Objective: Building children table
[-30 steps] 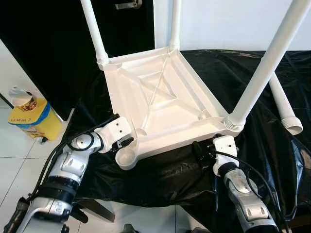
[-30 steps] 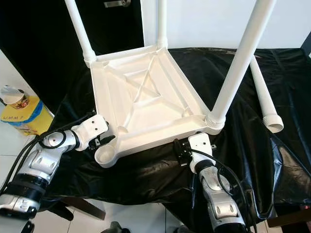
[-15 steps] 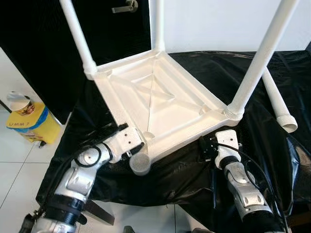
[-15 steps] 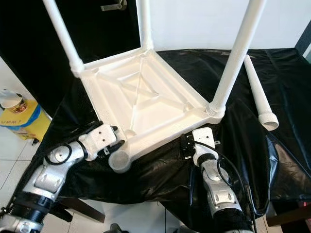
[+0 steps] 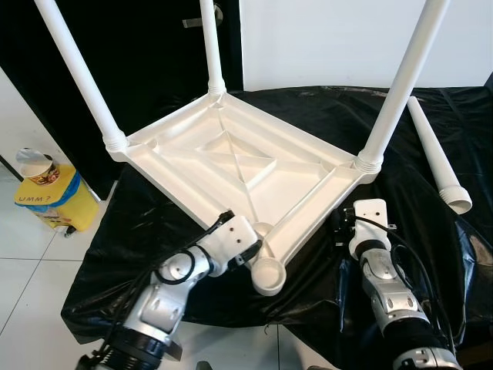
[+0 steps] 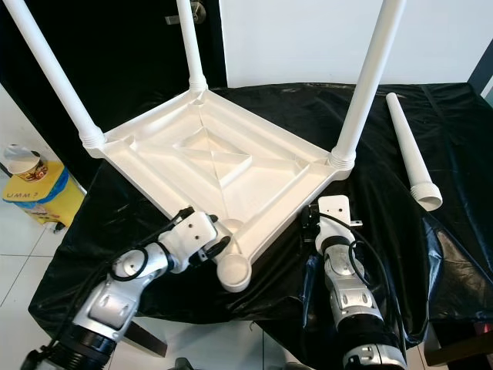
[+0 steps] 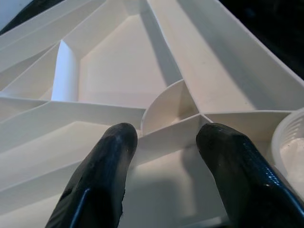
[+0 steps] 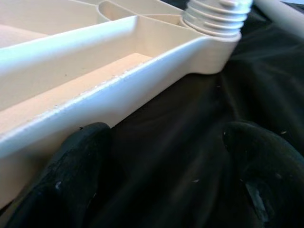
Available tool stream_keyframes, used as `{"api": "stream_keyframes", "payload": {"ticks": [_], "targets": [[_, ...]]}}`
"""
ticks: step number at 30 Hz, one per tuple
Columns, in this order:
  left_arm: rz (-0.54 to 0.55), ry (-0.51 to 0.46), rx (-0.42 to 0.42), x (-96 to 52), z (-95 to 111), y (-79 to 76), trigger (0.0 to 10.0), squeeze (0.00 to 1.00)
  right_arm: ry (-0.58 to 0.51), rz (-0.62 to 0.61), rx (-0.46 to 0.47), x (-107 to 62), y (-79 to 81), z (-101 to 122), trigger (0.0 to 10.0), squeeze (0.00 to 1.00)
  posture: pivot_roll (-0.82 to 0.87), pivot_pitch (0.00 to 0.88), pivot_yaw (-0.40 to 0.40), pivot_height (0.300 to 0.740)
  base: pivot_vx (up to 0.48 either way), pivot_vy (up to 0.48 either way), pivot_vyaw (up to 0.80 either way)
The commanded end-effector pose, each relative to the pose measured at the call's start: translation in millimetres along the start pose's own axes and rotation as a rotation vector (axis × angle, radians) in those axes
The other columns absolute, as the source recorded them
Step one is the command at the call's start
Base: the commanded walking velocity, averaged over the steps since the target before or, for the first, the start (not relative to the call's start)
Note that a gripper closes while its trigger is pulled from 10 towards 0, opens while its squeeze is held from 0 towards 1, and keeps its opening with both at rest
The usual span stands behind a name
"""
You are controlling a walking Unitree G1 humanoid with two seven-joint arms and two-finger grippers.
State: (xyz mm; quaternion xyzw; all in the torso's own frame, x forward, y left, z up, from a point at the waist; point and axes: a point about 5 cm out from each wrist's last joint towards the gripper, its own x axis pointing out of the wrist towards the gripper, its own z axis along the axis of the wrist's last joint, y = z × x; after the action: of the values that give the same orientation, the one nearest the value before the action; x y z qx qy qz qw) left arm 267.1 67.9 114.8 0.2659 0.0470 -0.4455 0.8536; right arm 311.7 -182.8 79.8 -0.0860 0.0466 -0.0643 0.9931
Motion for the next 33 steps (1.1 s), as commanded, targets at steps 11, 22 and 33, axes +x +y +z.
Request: {"api": "stream_keyframes", "payload": {"ticks": [11,22,33], "targets": [[0.035,-0.109,-0.058,7.0,18.8,1.5,10.0,0.00,-0.039,-0.090,-0.012,0.0,-6.2,3.6,10.0,0.00,-0.03,0.053,0.015,0.740,0.000,0.000,0.00],[0.083,-0.160,0.025,-24.0,11.6,36.2,10.0,0.00,-0.160,-0.093,-0.027,-36.6,-10.9,4.2,10.0,0.00,-0.04,0.062,0.004,0.740,0.000,0.000,0.00],[-0.101,-0.168,0.124,-36.5,10.8,43.7,10.0,0.00,-0.263,0.115,0.024,-71.6,-1.1,13.1,10.0,0.00,-0.05,0.071,0.004,0.740,0.000,0.000,0.00]]}}
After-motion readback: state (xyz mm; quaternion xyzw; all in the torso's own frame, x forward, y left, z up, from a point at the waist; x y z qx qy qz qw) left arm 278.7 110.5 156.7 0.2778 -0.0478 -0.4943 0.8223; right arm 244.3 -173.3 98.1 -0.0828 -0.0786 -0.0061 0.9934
